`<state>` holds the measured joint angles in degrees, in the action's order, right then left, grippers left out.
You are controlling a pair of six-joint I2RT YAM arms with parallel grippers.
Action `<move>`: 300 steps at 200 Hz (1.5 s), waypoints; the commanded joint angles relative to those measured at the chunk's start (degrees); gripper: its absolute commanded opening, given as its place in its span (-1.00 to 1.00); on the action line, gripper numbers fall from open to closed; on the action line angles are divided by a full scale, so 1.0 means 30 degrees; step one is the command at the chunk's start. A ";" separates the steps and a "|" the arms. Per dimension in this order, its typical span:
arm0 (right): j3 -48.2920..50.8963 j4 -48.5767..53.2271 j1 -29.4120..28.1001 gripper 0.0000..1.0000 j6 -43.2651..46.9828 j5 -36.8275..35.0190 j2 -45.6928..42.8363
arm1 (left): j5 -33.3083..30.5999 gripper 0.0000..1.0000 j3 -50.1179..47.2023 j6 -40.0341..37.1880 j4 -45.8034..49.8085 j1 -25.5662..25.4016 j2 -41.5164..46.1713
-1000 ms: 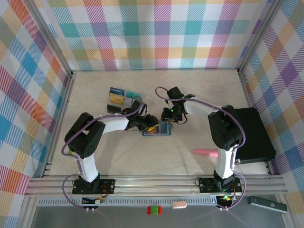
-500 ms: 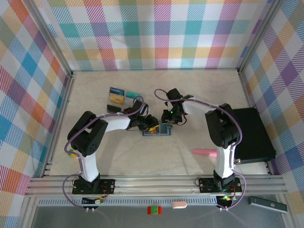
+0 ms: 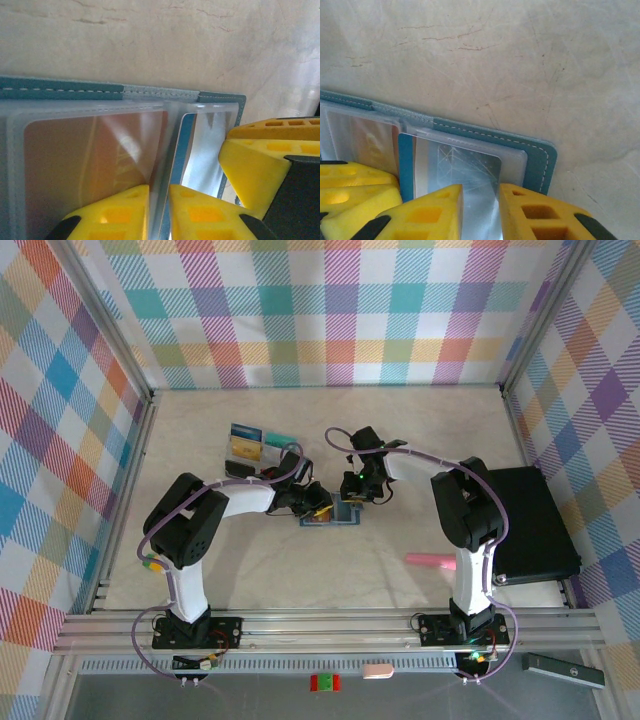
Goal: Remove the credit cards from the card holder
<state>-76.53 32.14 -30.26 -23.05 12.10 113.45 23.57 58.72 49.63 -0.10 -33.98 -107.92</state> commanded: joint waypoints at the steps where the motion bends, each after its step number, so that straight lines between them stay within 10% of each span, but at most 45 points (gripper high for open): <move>1: -0.0212 0.0186 0.0092 -0.49 0.0245 0.0466 0.0475 | 0.0313 -0.68 -0.0439 -0.0347 0.0146 0.0032 -0.0394; 300: -0.0942 -0.0308 0.0273 -0.50 -0.0068 0.2405 -0.0520 | 0.1283 -1.00 -0.1398 -0.1798 0.0033 0.1131 0.1176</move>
<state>-78.50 31.27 -29.58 -23.11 16.60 112.36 28.64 54.68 45.34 -1.65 -30.98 -105.36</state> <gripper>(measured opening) 0.249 0.049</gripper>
